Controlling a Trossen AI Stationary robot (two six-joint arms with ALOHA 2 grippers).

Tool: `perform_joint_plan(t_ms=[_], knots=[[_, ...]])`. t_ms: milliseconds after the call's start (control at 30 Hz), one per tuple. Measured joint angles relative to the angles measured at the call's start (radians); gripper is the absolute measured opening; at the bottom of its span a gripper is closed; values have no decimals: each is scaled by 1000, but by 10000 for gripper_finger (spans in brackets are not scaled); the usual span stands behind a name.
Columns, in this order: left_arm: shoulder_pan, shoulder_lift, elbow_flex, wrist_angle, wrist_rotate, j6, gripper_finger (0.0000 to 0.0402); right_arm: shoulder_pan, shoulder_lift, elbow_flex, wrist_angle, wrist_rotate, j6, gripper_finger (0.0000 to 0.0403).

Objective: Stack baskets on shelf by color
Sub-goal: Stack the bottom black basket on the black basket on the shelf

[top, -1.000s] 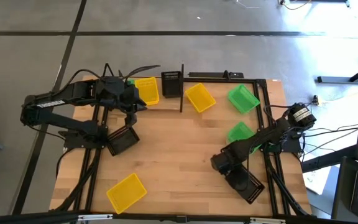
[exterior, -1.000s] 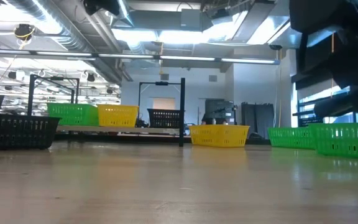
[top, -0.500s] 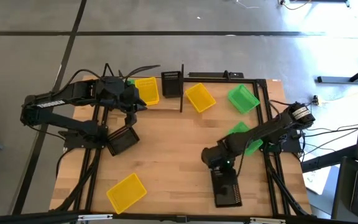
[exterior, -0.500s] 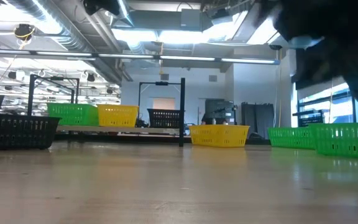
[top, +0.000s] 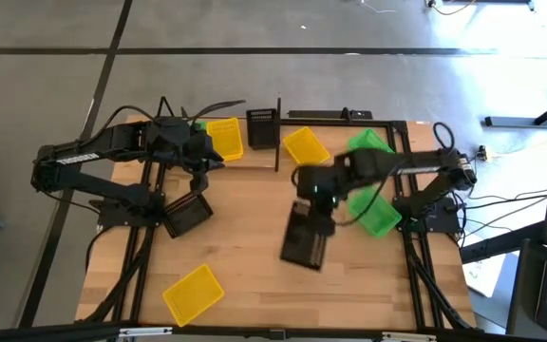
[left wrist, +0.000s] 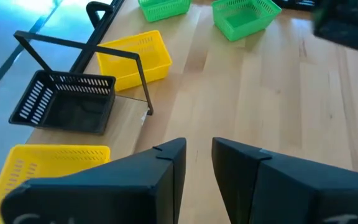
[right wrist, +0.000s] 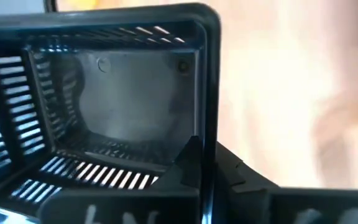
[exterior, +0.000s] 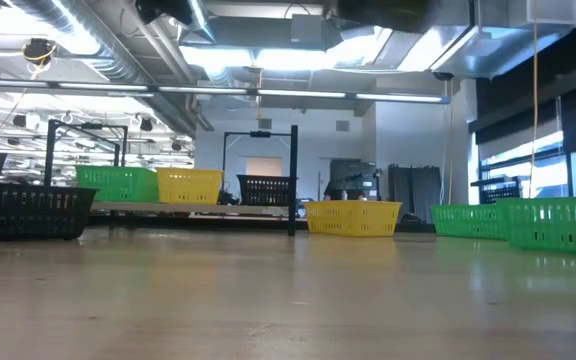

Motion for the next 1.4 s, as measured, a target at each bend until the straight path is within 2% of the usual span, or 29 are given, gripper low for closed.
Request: perform_joint_plan(t_ms=[200, 333, 533, 700, 867, 1033, 1233, 1400], knots=[[0, 0, 0, 0, 0, 27, 70, -177, 23, 170, 13, 87, -142, 0], [0, 0, 0, 7, -12, 24, 70, -308, 63, 281, 65, 89, -289, 0], [0, 0, 0, 9, -137, -31, 70, -477, 174, 459, 137, 81, -551, 0], [4, 0, 0, 12, -212, -61, 70, -574, 288, 595, 194, 78, -728, 0], [27, 0, 0, 36, -251, -94, 70, -635, 355, 569, 316, 31, -910, 0], [53, 0, 0, 39, -273, -141, 70, -656, 436, 568, 377, 34, -1080, 0], [76, 0, 0, 55, -273, -142, 70, -658, 495, 568, 478, 33, -1145, 0], [100, 1, 0, 55, -273, -142, 70, -658, 499, 568, 483, 33, -1170, 0]])
